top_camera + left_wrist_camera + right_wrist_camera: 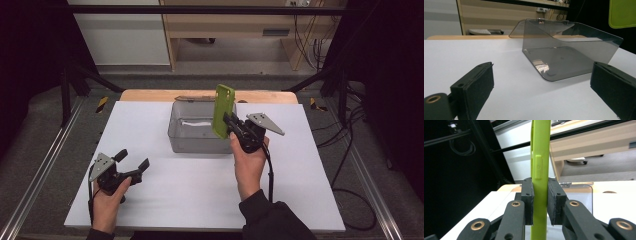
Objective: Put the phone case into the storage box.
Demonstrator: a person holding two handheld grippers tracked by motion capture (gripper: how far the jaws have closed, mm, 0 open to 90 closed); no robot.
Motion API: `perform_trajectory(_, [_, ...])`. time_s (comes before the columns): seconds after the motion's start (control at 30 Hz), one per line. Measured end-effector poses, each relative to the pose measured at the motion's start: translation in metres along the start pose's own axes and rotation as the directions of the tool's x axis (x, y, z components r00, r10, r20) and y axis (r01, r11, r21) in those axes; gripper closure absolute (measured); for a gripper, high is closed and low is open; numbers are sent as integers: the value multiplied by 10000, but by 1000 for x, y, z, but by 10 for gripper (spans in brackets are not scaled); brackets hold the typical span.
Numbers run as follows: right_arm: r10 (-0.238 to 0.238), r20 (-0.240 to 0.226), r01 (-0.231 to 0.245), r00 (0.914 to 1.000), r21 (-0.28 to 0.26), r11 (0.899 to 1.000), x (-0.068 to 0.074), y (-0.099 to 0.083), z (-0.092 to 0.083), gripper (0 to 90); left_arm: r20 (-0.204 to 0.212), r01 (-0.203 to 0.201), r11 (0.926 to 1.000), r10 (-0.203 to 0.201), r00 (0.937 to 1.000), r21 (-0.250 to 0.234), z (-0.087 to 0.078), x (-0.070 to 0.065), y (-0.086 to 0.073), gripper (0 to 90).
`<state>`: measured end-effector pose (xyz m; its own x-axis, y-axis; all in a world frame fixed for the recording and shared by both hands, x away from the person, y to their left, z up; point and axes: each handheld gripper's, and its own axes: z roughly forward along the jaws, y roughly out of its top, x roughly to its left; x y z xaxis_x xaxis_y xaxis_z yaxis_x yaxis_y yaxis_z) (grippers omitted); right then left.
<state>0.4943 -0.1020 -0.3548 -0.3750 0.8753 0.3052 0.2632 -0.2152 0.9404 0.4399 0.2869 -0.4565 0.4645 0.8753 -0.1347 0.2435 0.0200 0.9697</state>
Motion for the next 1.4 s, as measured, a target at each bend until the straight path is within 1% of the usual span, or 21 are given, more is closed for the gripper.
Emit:
perform_trajectory(0.13, [-247, 379, 252, 9990, -124, 9996, 2, 0, 5, 776, -32, 8, 10000, -8, 10000, 6, 0, 1, -1, 47])
perform_trajectory(0.27, [-463, 585, 473, 9972, -158, 9988, 3, 1, 9, 775, -8, 34, 10000, -34, 10000, 3, 0, 0, -2, 47])
perform_trajectory(0.4, [-689, 820, 700, 9943, -108, 9975, 6, 1, 14, 775, -7, -151, 9999, 151, 9999, -32, 0, 1, -1, 44])
perform_trajectory(0.6, [-951, 1031, 964, 9901, -71, 9953, 7, 3, 18, 776, -48, -69, 9998, 69, 10000, -170, -2, 4, 0, 39])
perform_trajectory(0.77, [-963, 1171, 971, 9884, -14, 9953, 3, 4, 21, 775, -39, -117, 9997, 116, 9999, -223, -3, 5, 0, 36])
perform_trajectory(0.9, [-992, 1231, 995, 9874, 42, 9950, 1, 5, 21, 776, -1, -340, 9992, 340, 9994, -224, -3, 5, 1, 32])
perform_trajectory(1.0, [-1034, 1261, 1031, 9866, 92, 9946, -1, 5, 21, 775, 165, -512, 9983, 517, 9985, -272, -4, 6, 0, 28])
perform_trajectory(1.2, [-973, 1324, 966, 9864, 116, 9953, -5, 7, 20, 776, 224, -524, 9983, 530, 9983, -259, -4, 5, 0, 27])
perform_trajectory(1.4, [-1079, 1395, 1060, 9843, 208, 9941, -8, 9, 21, 776, 300, -630, 9978, 637, 9975, -210, -3, 4, 0, 27])
